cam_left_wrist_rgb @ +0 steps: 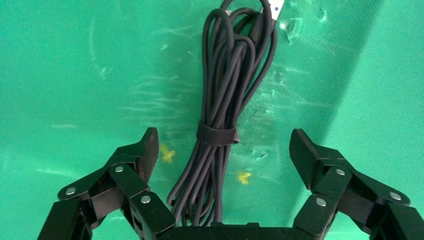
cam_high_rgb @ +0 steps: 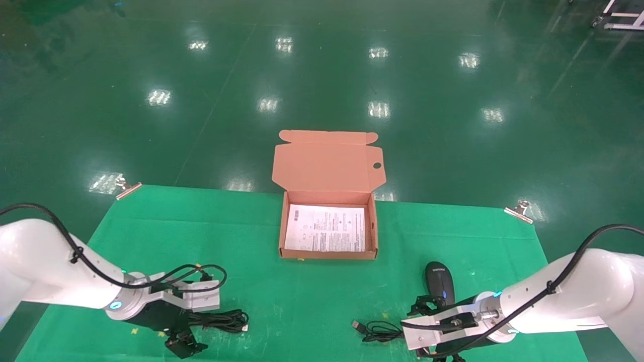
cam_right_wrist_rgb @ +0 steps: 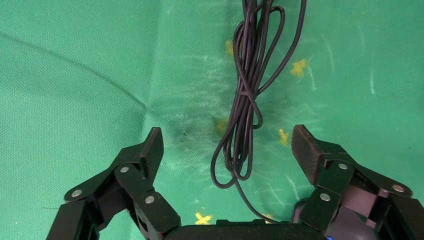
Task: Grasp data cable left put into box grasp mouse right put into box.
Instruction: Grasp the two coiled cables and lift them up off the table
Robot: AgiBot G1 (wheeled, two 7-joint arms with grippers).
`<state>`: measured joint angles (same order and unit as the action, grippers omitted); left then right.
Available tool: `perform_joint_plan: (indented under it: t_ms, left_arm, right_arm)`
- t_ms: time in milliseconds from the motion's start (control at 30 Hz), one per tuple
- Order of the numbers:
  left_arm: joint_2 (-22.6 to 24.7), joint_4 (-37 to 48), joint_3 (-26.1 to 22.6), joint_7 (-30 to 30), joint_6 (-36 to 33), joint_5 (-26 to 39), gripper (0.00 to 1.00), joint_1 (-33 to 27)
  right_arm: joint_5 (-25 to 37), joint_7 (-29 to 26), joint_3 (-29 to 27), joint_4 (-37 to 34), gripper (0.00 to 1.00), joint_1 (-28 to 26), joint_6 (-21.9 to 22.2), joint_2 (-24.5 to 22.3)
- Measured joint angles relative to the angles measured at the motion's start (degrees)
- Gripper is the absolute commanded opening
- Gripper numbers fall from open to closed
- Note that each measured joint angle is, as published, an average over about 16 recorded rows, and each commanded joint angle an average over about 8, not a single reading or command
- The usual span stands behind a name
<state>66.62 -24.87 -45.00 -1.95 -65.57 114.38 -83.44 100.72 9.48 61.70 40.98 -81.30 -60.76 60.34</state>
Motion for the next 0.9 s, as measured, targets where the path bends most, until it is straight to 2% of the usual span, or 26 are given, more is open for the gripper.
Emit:
perform_joint_plan:
  t_ms: [900]
  left_arm:
    - [-0.4,-1.8,0.1,-0.4,-0.4,0.1,0.0,0.2]
  right_arm:
    - [0.1,-0.5,0.1,1.3,0.0,-0.1,-0.5,-0.5]
